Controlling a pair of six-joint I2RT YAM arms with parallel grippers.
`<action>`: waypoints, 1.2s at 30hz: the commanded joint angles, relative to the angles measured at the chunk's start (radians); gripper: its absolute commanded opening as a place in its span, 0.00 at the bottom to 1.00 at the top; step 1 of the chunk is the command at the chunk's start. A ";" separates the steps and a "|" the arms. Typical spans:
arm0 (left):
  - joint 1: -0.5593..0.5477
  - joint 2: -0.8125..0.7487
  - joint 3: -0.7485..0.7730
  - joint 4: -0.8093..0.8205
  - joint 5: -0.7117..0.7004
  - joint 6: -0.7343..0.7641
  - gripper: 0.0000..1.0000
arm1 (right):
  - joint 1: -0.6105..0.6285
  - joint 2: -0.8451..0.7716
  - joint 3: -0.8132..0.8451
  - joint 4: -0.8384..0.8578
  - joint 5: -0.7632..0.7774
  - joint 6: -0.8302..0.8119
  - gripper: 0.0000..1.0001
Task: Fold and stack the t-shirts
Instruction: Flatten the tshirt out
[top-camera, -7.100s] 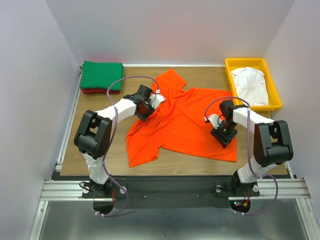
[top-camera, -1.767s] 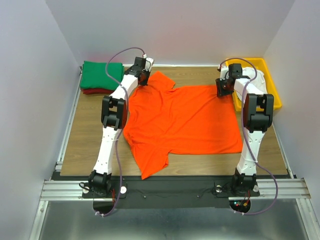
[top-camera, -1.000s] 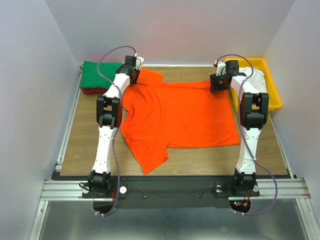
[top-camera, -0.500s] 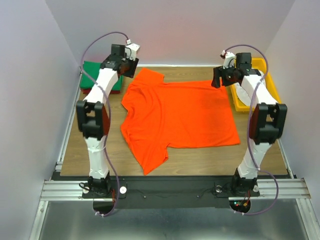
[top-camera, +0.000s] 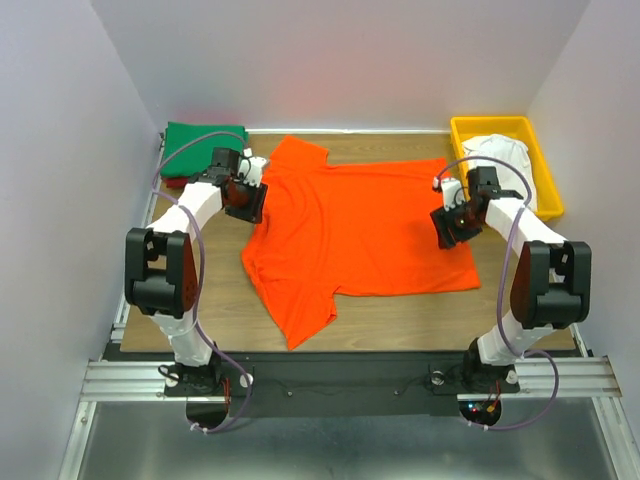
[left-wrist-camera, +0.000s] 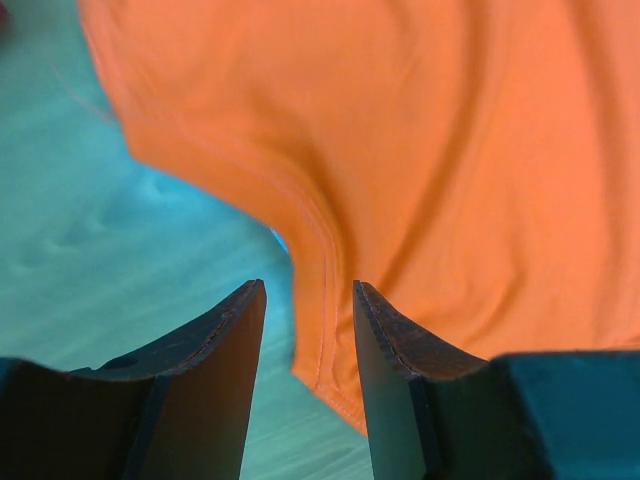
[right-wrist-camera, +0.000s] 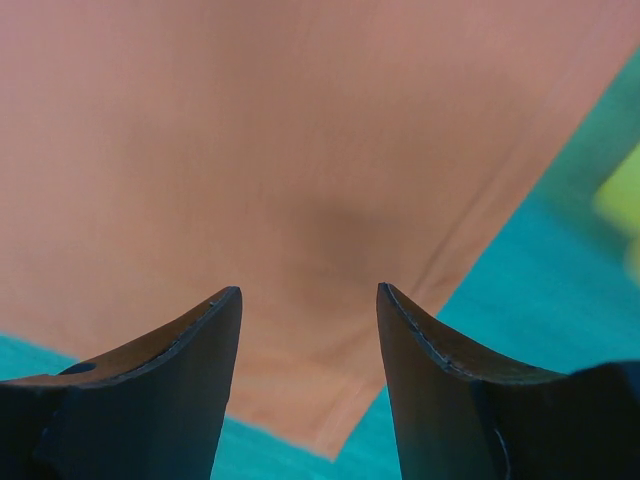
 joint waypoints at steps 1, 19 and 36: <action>0.033 -0.010 -0.040 0.028 0.053 -0.025 0.51 | 0.001 -0.093 -0.089 -0.033 0.062 -0.100 0.61; 0.119 0.202 0.029 0.048 0.280 -0.025 0.35 | 0.001 -0.032 -0.195 -0.022 0.095 -0.127 0.58; 0.281 0.189 0.037 -0.068 0.325 0.100 0.32 | 0.001 -0.121 -0.201 -0.083 0.012 -0.159 0.60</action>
